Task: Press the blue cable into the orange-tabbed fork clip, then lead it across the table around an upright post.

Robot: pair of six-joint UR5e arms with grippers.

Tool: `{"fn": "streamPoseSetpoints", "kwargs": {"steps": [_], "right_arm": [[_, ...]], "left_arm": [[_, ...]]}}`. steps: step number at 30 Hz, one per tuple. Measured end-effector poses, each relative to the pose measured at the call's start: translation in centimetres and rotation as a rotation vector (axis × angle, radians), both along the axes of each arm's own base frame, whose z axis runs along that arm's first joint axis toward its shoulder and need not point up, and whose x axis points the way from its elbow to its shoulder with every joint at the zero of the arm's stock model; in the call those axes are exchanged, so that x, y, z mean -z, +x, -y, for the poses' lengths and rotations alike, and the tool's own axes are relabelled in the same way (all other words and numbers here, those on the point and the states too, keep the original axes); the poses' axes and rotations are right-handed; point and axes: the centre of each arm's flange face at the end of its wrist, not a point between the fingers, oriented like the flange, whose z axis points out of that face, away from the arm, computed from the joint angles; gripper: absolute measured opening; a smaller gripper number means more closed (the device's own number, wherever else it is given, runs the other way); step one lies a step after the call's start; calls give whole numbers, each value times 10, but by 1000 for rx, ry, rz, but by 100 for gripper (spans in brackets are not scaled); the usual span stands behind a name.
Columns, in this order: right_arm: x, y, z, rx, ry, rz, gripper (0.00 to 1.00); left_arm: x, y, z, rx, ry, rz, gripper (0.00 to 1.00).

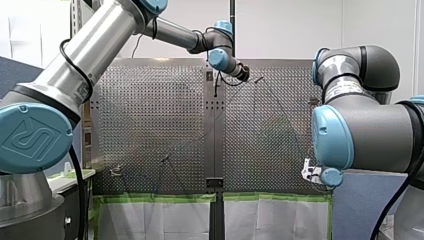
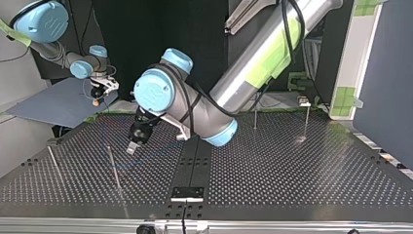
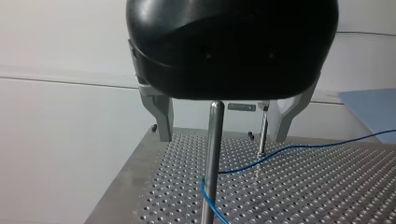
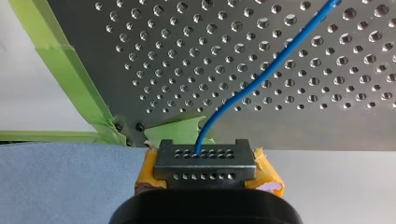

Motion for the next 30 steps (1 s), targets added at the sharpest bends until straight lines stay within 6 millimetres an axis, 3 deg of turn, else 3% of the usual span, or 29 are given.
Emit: {"fn": "streamPoseSetpoints", "kwargs": {"steps": [16,30], "right_arm": [[0,-2,1,3,-3,2,0],[0,-1,0,-21,1,11,0]], "left_arm": [[-7,-6,9,19,91,98,100],[-11,-13,19,38,12,85,100]]}}
